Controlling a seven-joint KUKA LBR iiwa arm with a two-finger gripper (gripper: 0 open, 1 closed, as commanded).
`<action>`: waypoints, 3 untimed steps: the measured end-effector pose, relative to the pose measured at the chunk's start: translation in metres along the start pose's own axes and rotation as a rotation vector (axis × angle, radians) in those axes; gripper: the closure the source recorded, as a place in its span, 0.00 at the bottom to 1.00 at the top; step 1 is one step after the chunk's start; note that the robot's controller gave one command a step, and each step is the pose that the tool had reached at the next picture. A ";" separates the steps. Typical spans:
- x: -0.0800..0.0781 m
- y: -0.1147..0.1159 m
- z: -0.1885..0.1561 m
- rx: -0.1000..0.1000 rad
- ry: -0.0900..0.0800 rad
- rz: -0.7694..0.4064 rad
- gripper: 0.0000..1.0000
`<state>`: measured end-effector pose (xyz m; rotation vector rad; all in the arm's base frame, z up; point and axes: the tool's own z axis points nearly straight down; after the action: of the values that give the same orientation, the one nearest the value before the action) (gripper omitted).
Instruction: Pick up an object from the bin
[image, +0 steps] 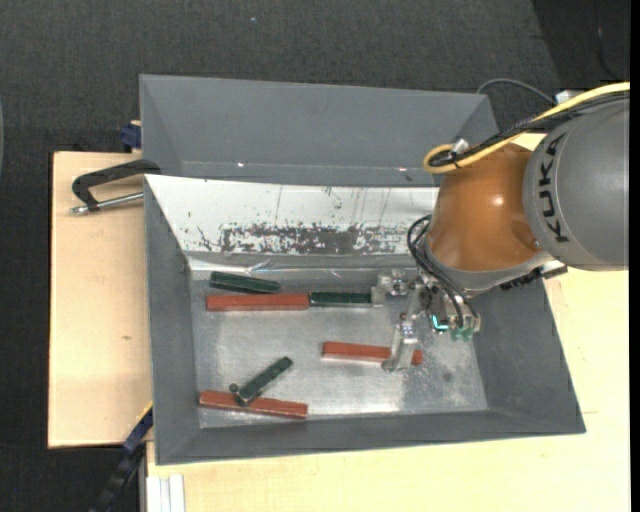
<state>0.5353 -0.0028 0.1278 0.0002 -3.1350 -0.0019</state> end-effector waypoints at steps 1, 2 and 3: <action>-0.002 0.000 -0.004 0.000 -0.007 0.000 0.00; 0.016 -0.044 0.057 0.000 -0.006 0.171 1.00; 0.016 -0.044 0.057 0.000 -0.006 0.171 1.00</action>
Offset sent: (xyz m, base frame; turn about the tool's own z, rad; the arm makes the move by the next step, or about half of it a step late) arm -0.0170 -0.0444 -0.0571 0.1710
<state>0.5188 -0.0466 0.0710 -0.2674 -3.1294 -0.0018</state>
